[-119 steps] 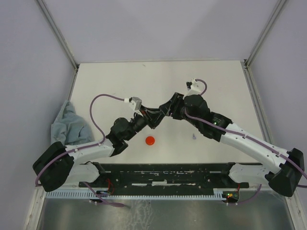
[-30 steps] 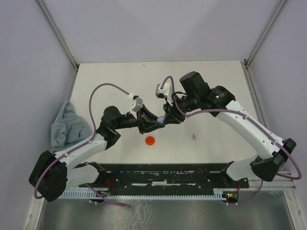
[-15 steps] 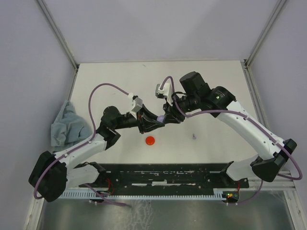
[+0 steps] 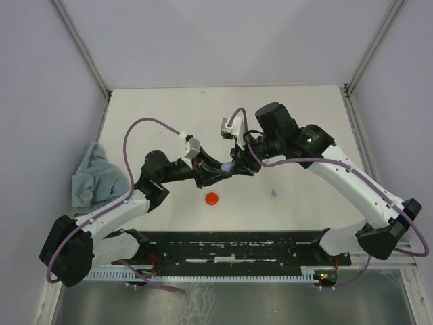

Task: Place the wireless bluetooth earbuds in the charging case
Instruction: Pick up the charging case at the center of the board, then open the charging case.

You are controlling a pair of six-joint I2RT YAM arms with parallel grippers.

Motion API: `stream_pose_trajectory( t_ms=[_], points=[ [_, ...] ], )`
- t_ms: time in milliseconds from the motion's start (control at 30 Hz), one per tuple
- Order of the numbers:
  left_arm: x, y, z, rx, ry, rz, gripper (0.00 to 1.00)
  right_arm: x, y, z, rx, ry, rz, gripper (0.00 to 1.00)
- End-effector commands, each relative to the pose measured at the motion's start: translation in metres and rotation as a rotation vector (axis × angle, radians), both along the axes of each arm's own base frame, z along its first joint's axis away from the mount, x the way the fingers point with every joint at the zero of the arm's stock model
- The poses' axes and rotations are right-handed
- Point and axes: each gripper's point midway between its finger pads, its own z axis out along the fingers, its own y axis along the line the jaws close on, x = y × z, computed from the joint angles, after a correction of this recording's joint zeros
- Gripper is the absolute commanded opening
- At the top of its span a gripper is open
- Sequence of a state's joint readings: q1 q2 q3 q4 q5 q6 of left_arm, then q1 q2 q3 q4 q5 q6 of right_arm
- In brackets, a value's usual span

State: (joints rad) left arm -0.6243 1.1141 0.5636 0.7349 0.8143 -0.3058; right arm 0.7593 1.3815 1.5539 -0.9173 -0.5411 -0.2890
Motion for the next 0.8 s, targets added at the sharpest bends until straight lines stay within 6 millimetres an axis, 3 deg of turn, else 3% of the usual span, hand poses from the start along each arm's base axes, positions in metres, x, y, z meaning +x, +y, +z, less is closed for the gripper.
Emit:
stream_pose_trajectory(
  t_ms=[0,200,467,767],
  points=[
    [0.002,0.003,0.012,-0.007,-0.112,0.021,0.03,0.005,-0.002,0.019,0.05,-0.077,-0.037,0.46],
    [-0.007,0.005,0.007,0.024,-0.145,-0.021,0.03,0.011,-0.005,0.023,0.055,-0.106,-0.073,0.57],
    [-0.011,0.007,0.007,0.039,-0.162,-0.033,0.03,0.023,-0.003,0.027,0.072,-0.129,-0.13,0.59],
    [-0.013,0.009,0.008,0.037,-0.173,-0.03,0.03,0.046,-0.014,0.023,0.027,-0.165,-0.278,0.6]
  ],
)
